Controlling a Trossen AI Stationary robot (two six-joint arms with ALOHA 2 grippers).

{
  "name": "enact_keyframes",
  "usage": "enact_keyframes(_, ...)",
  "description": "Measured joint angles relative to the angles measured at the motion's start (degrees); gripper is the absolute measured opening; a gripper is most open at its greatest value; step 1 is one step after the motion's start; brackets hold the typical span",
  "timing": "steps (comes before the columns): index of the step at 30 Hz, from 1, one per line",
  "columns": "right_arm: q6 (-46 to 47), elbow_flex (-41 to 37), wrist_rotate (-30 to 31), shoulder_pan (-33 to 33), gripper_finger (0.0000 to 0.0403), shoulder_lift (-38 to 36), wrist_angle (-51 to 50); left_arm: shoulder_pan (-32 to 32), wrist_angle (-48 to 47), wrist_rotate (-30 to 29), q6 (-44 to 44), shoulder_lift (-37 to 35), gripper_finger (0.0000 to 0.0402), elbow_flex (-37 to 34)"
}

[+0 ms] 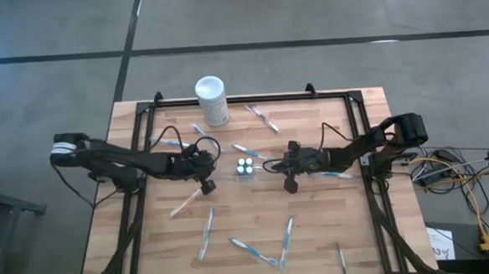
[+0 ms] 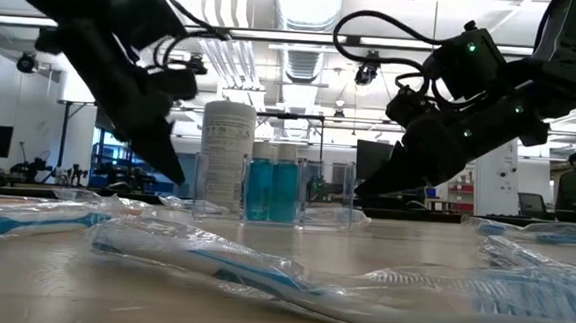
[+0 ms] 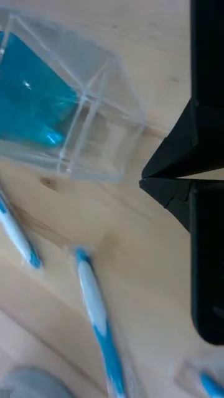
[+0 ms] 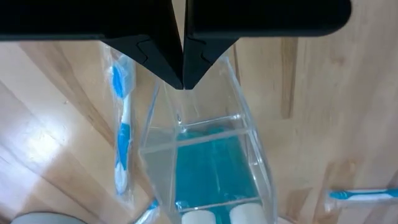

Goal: Pick & Place toothbrushing station
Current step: Adjust the transparent organizer, then put the blue toothbrush into the transparent organizer

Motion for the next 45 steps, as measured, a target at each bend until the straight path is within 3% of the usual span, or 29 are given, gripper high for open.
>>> enact_keyframes(6,-0.4,0.0,0.2,0.0,0.0008,-0.9,-0.8,1.2,-13.8,-3.0,4.0,-7.4,0.0009,4.1)
enact_keyframes(12,-0.7,-0.1,0.2,0.0,0.0008,-3.0,-1.5,8.9,-23.4,-3.5,14.3,-8.2,0.0008,12.6)
enact_keyframes(15,-0.1,-0.2,-0.1,0.0,0.0008,-4.1,-1.9,13.7,-27.6,-2.7,17.3,-5.7,0.001,16.7)
enact_keyframes(20,0.0,-0.2,-0.5,0.1,0.0008,-4.7,-5.0,19.5,-31.0,4.8,29.9,0.1,0.0024,20.0)
enact_keyframes(34,-0.9,-0.2,-1.8,0.1,0.0008,-4.8,-5.4,25.5,-31.6,3.1,51.8,21.8,0.016,28.7)
enact_keyframes(37,-1.3,-0.2,-1.8,0.1,0.0008,-4.8,-5.4,26.7,-31.8,-0.1,53.7,25.5,0.0165,30.6)
enact_keyframes(45,-2.9,-0.2,-1.9,0.1,0.0008,-4.8,-5.4,29.5,-35.5,-0.4,58.8,31.0,0.0153,35.0)
